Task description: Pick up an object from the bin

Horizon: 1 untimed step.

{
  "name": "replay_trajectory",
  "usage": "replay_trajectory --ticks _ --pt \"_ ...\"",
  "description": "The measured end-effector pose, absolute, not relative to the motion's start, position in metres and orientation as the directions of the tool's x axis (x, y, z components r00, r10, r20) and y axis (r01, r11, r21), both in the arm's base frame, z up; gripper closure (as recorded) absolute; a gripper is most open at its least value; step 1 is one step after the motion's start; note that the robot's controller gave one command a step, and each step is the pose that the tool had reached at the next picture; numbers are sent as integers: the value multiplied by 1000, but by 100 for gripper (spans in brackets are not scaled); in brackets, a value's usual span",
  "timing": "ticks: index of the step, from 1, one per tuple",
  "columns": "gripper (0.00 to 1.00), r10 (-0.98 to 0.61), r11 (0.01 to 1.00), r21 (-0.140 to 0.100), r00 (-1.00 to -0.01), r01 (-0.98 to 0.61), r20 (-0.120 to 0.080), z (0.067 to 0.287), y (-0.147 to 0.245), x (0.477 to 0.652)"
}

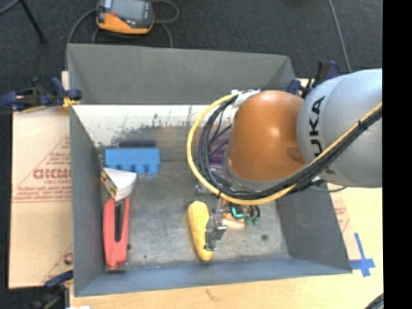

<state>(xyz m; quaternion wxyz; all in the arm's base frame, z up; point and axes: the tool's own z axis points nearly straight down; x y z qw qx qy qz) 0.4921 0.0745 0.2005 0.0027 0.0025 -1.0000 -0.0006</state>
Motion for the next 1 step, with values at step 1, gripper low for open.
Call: replay_trajectory --ticks 1 --pt "0 -2 1000 2 -1000 -2 -2 204 74 494"
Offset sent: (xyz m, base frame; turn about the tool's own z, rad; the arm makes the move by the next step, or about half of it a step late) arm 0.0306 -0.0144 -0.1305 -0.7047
